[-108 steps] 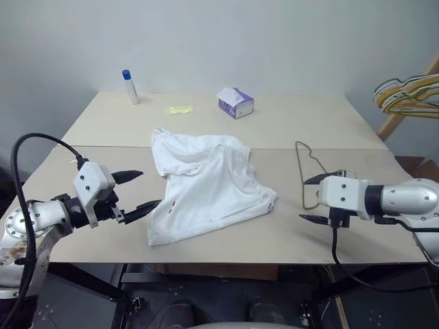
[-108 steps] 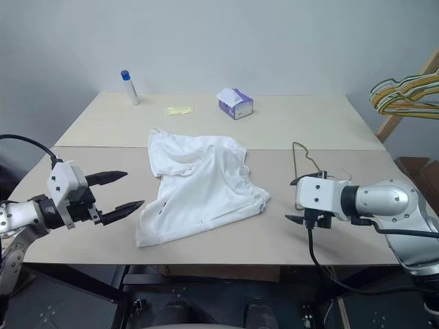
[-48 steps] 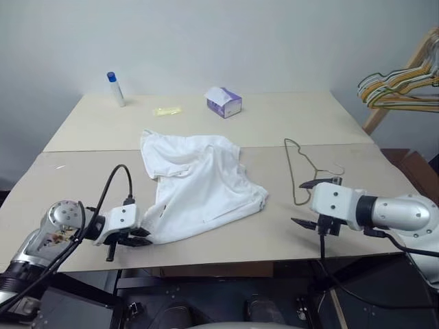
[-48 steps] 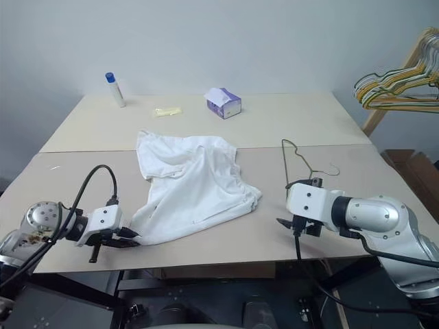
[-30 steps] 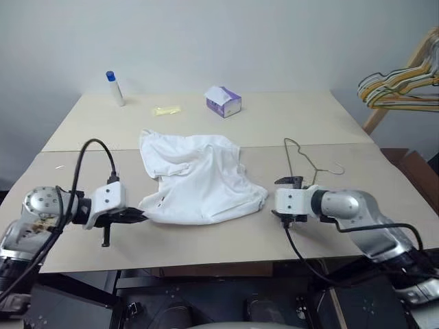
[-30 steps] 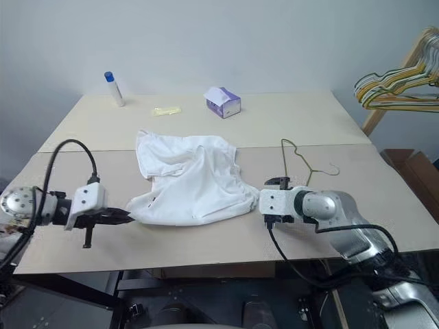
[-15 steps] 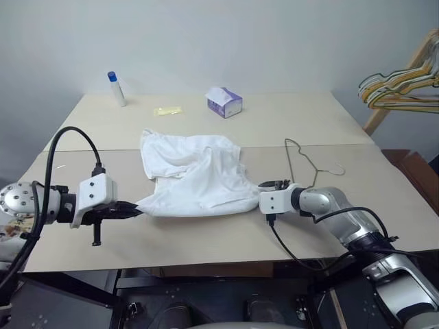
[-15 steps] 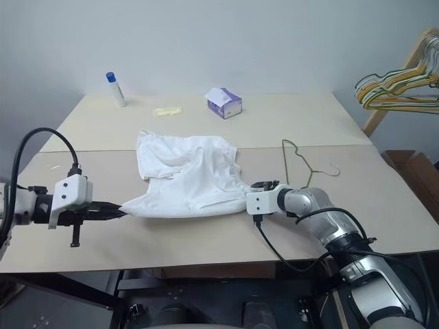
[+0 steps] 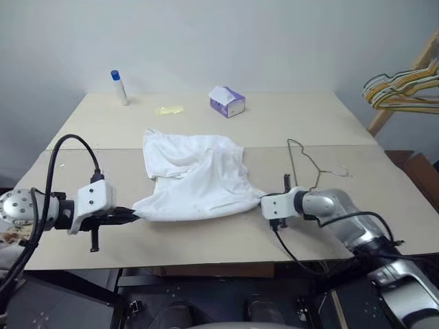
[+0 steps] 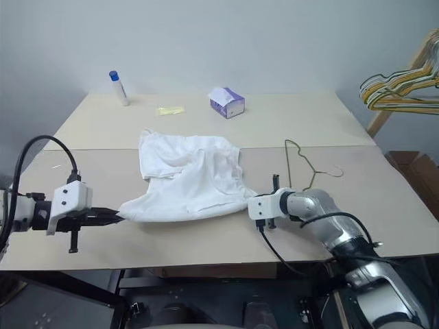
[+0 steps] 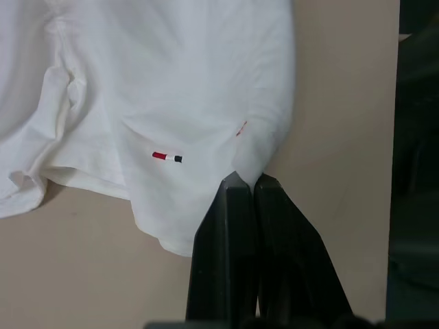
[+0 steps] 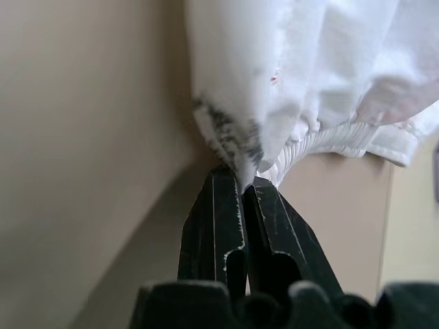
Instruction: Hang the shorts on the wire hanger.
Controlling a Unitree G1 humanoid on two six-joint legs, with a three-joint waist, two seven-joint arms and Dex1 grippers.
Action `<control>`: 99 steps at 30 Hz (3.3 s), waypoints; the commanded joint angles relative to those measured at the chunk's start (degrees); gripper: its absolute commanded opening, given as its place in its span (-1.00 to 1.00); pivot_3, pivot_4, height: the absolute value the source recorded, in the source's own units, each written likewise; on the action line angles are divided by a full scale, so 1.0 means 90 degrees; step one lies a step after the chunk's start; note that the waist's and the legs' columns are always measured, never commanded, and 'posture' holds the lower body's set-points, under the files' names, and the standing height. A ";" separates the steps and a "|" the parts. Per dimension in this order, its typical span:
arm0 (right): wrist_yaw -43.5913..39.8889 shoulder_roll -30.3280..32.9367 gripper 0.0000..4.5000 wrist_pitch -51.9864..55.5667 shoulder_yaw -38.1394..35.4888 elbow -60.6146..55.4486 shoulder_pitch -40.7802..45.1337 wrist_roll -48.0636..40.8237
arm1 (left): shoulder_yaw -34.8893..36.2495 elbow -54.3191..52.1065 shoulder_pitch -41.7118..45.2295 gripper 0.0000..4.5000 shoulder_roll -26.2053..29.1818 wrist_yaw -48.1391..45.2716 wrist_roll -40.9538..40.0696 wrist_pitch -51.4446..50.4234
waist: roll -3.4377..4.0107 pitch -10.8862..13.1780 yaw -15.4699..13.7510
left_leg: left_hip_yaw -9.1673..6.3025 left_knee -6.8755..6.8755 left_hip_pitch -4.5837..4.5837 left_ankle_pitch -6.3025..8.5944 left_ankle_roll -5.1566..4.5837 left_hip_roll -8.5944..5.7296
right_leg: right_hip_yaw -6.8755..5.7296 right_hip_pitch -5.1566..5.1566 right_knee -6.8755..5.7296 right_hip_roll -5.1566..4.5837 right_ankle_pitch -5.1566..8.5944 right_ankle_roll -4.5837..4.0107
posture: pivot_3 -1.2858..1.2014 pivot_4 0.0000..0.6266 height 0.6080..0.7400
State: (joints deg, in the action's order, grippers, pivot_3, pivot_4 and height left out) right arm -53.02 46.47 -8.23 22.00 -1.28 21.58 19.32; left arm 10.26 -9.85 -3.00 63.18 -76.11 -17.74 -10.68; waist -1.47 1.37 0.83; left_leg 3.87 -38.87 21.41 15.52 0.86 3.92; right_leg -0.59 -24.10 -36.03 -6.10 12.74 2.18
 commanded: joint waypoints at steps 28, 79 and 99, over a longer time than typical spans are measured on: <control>-0.1767 0.1053 -0.98 0.0774 -0.0312 -0.2170 -0.0410 -0.0897 | -0.0023 -0.0979 -0.1540 -1.00 0.0378 -0.0411 0.0341 0.0162 | 0.0002 0.0001 -0.0164 | 0.0000 -0.0002 -0.0045 0.0001 0.0007 0.0009 | -0.0013 0.0031 -0.0020 0.0005 0.0074 -0.0021 | 0.07 -1.00 1.00; 0.2001 -0.3871 -0.26 0.3669 -0.1721 0.6432 0.4074 -0.2396 | -0.1087 -0.0786 0.0957 0.70 -0.1309 0.0656 -0.0097 -0.0021 | 0.0002 -0.0005 0.0337 | -0.0016 0.0006 -0.0010 -0.0001 0.0010 0.0011 | -0.0003 0.0002 -0.0027 0.0020 0.0009 -0.0022 | 0.08 -1.00 1.00; 0.4402 -0.3997 -0.98 0.1960 -0.1902 0.7666 0.4365 -0.1609 | -0.1201 -0.0941 0.0852 0.70 -0.1306 0.0933 0.0005 -0.0026 | 0.0004 -0.0003 0.0327 | -0.0016 0.0009 -0.0009 -0.0002 0.0011 0.0011 | -0.0002 0.0002 -0.0024 0.0020 0.0009 -0.0022 | 0.08 -1.00 1.00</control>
State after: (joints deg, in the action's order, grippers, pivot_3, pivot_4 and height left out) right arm -15.15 10.37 11.30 4.84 68.56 59.68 3.87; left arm -0.95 -17.03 4.31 51.03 -68.06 -17.90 -11.25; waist -1.43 1.34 3.77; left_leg 3.73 -38.79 21.33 15.51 0.95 4.01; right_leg -0.61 -24.08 -36.24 -5.92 12.82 1.98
